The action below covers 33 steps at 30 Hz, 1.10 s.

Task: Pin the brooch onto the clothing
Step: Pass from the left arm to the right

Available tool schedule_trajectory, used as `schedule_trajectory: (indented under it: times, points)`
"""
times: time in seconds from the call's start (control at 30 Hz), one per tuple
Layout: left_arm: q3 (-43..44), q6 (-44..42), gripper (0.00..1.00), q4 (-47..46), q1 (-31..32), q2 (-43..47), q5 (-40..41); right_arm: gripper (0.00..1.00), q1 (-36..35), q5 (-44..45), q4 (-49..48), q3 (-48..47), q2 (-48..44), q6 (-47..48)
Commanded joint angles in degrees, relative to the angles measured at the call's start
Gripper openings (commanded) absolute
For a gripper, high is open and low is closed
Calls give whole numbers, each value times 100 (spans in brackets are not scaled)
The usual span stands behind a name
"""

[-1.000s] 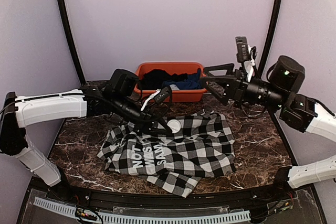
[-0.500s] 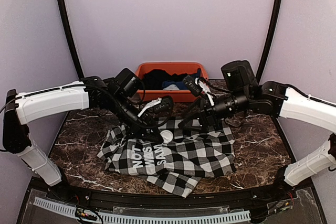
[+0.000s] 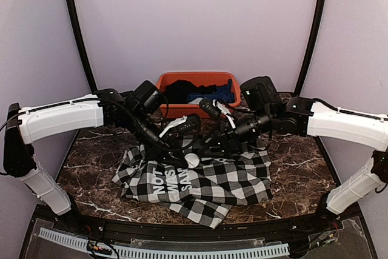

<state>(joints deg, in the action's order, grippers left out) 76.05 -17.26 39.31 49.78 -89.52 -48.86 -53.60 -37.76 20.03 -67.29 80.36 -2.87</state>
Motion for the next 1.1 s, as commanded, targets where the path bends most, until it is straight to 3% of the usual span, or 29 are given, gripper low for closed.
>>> schedule_trajectory:
  times: [0.0,0.53,0.77,1.07]
  points:
    - [135,-81,1,57,41,47,-109,54,17,-239,-407,-34,69,-15]
    - [113,4,1,-152,34,155,-170,54,-23,-440,-1734,864,-137,-204]
    - [122,25,1,-150,33,133,-220,44,-44,-496,-1962,849,-24,-301]
    - [120,12,1,-159,40,129,-198,40,-71,-557,-1973,871,70,-307]
